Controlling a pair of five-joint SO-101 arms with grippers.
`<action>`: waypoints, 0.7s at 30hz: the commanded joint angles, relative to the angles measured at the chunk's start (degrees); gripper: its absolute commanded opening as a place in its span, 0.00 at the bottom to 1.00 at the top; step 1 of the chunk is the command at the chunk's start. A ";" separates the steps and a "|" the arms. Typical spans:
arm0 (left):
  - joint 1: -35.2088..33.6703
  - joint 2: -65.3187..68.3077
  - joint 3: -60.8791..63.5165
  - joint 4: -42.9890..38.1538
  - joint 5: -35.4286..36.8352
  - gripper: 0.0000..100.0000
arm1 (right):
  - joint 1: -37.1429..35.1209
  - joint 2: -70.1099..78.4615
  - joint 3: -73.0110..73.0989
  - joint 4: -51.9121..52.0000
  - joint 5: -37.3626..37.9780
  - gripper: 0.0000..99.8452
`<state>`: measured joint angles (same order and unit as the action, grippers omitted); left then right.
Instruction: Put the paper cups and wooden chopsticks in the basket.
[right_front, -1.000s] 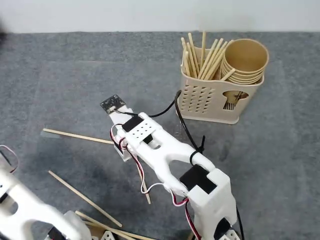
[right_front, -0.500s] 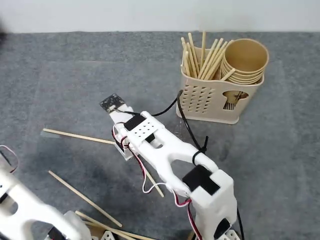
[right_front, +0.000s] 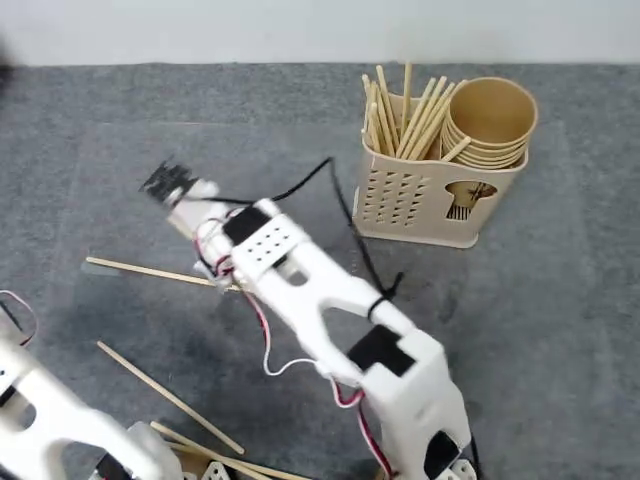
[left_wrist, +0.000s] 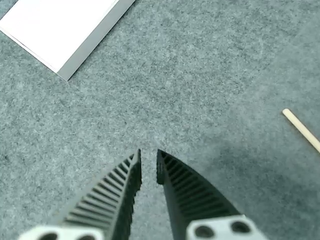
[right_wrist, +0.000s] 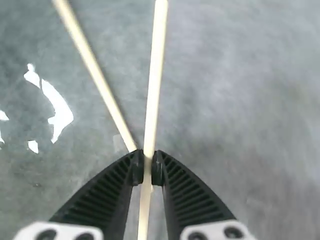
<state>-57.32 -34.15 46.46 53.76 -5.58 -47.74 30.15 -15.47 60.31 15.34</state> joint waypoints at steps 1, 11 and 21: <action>-0.09 -0.70 -0.31 -0.97 -0.09 0.05 | -2.24 2.68 -7.65 -0.84 5.89 0.01; 0.00 -0.70 -0.31 -0.88 -0.09 0.05 | -3.74 19.82 -28.31 0.04 9.93 0.01; 0.00 -0.70 -0.31 -0.88 -0.09 0.05 | -5.85 27.03 -45.71 11.91 9.85 0.12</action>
<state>-57.32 -34.15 46.46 53.76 -5.58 -52.92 57.58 -54.59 68.31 25.10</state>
